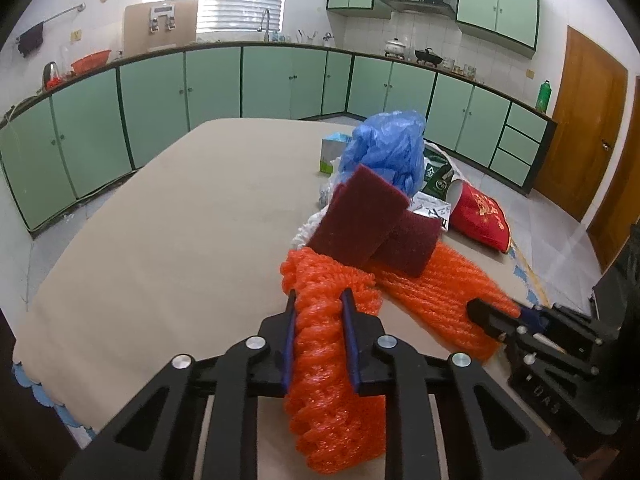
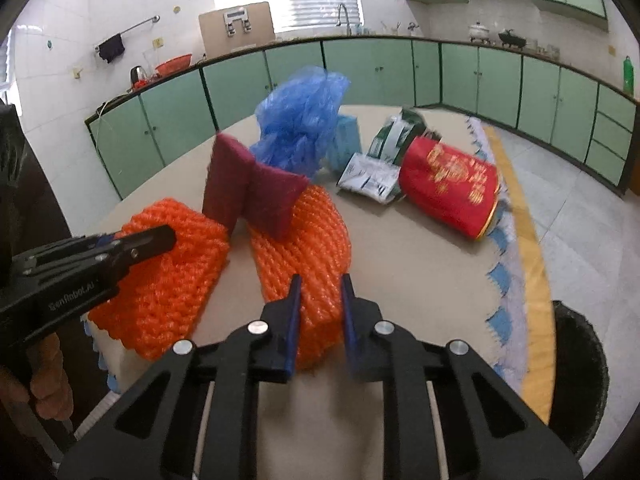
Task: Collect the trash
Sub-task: 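Grasp an orange foam net with the left gripper while the right gripper grasps another, then carry both orange foam nets over the black bin and release them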
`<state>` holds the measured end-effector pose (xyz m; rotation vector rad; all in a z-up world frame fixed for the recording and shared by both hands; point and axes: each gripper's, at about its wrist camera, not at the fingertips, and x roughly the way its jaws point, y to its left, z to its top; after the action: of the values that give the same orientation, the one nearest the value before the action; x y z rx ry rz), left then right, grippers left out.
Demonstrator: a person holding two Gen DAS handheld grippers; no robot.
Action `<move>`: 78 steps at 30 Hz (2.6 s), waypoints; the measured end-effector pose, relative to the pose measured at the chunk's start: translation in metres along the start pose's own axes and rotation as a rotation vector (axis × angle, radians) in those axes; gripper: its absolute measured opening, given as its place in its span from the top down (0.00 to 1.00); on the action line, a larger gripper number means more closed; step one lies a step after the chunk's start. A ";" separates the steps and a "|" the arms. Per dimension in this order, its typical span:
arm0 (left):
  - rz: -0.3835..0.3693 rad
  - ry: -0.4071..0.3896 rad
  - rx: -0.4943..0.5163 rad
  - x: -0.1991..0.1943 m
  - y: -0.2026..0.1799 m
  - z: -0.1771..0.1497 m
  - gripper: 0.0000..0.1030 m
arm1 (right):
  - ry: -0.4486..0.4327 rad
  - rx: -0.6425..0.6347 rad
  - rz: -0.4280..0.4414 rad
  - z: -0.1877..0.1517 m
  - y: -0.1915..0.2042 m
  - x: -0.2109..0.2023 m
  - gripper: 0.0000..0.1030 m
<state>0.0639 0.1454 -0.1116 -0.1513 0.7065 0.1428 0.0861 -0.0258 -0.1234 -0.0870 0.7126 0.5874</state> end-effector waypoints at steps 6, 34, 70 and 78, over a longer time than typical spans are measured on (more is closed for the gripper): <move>-0.006 -0.021 -0.005 -0.007 -0.001 0.005 0.82 | -0.082 -0.056 -0.074 0.015 0.001 -0.019 0.84; -0.101 -0.201 0.061 -0.043 -0.045 0.055 0.83 | -0.231 0.020 -0.211 0.039 -0.040 -0.081 0.83; -0.461 -0.153 0.280 0.010 -0.254 0.056 0.83 | -0.216 0.341 -0.519 -0.042 -0.209 -0.165 0.82; -0.476 -0.092 0.316 0.041 -0.295 0.042 0.83 | -0.160 0.402 -0.546 -0.068 -0.233 -0.149 0.81</move>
<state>0.1747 -0.1328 -0.0800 -0.0067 0.5767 -0.4141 0.0813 -0.3101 -0.1076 0.1360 0.6050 -0.0756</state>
